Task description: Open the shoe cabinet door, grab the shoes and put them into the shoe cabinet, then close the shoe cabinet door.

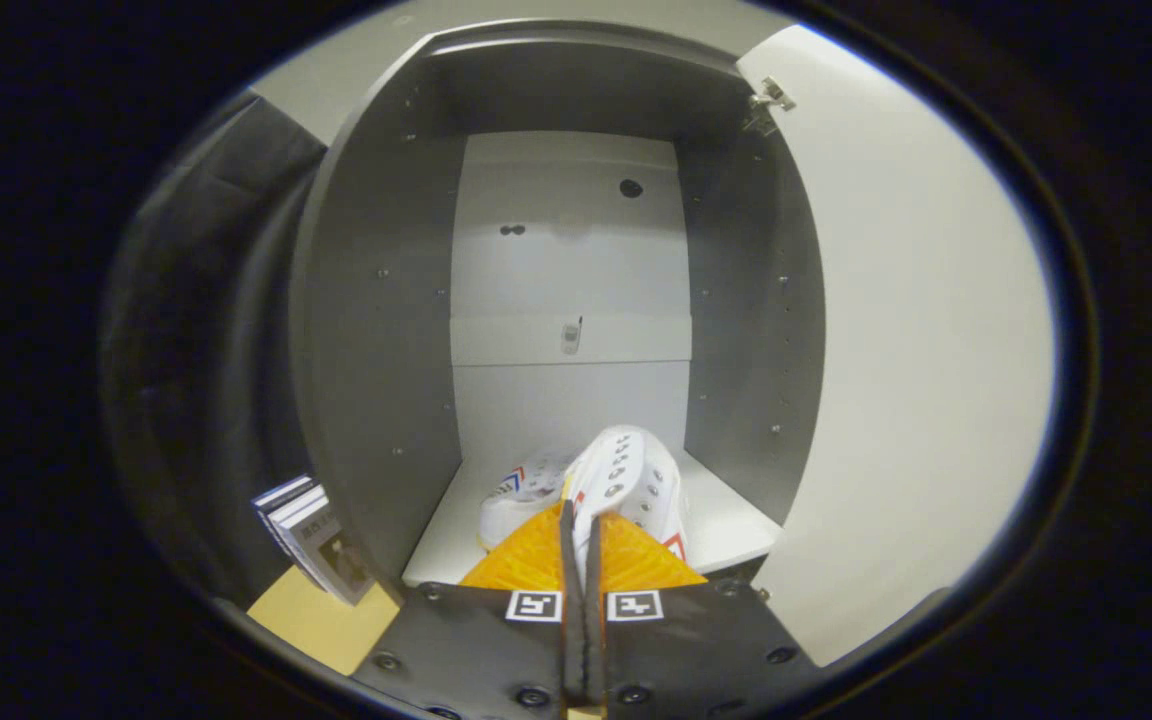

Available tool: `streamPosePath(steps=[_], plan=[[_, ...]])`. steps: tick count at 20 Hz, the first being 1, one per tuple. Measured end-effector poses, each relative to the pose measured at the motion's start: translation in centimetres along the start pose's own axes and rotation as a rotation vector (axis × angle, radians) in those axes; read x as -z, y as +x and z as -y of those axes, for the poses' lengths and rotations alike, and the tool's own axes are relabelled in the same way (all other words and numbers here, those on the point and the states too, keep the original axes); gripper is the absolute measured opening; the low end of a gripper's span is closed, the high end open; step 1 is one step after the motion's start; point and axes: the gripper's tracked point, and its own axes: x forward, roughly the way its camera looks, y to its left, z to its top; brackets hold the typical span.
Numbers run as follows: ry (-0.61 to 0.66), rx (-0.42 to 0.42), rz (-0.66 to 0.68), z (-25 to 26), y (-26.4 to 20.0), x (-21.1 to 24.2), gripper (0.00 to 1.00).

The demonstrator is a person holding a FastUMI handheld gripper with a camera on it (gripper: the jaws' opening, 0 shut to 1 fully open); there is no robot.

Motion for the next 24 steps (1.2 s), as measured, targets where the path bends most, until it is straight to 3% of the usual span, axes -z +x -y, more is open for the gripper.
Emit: streamPosePath(steps=[15, 24], plan=[[-0.065, 0.009, -0.108, 5.3, 17.1, 2.1, 0.02], [-0.102, -0.021, -0.187, 4.8, 19.6, 5.2, 0.02]])
